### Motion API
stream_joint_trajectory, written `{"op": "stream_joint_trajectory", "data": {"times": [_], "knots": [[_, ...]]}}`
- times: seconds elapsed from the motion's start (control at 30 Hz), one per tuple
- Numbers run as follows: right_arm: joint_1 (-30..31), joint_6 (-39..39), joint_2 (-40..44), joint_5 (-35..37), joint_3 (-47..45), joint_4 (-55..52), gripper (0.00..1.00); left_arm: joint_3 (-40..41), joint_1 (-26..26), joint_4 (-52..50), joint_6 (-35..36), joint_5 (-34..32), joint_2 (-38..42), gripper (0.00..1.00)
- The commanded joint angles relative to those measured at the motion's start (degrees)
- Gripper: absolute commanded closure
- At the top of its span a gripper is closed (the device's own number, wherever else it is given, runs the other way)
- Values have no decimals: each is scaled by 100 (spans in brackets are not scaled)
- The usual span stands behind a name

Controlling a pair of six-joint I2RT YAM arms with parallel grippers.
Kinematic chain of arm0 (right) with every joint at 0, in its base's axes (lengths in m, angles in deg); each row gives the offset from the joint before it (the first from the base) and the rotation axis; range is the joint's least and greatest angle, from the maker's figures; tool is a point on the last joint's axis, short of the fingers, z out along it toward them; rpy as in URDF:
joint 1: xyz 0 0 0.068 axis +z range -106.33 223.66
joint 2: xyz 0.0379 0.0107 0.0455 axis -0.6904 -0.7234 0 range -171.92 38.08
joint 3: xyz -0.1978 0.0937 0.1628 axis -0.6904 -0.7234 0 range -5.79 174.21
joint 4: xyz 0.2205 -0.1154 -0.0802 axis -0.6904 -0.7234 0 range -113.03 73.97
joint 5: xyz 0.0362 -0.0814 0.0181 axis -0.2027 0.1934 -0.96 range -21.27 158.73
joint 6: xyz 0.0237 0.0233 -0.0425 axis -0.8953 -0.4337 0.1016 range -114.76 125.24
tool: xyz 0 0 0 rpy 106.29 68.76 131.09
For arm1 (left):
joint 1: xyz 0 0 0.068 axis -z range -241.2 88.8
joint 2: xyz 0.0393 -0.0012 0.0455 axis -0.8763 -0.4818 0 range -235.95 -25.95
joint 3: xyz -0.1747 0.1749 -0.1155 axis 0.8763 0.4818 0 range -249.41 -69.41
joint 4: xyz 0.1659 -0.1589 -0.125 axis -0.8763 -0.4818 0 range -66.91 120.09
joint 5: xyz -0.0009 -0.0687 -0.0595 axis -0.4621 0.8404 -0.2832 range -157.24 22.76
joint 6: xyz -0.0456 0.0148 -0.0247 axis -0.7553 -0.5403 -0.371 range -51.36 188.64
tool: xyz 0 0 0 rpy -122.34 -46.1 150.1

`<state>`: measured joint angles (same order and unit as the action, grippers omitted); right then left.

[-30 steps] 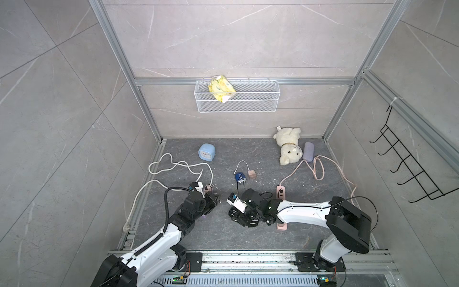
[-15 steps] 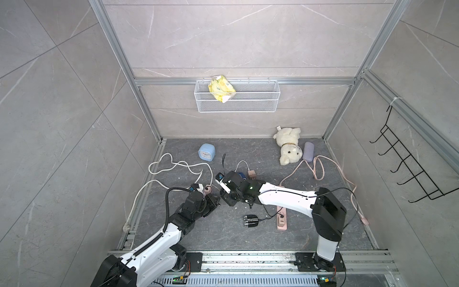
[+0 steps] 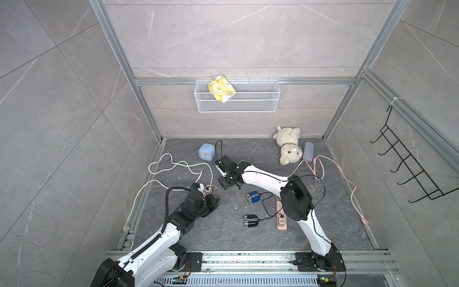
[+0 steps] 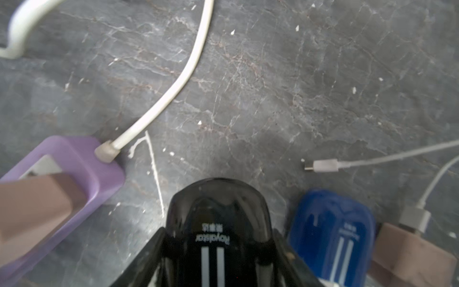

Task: Unplug the electric shaver
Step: Place the electric shaver at the center of the board.

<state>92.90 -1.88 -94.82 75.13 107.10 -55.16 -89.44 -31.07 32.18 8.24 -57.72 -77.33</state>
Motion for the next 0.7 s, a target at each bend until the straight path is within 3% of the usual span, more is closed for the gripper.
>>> {"op": "stream_joint_trajectory", "data": {"times": [0.0, 0.43, 0.67], "knots": [[59, -60, -353, -139, 450, -474, 63, -256, -1, 2, 197, 185, -81, 100], [-113, -298, -629, -358, 364, -427, 61, -326, 2, -121, 335, 183, -88, 100], [-196, -361, -733, -474, 474, -469, 50, -327, -2, -138, 341, 182, -113, 100]]}}
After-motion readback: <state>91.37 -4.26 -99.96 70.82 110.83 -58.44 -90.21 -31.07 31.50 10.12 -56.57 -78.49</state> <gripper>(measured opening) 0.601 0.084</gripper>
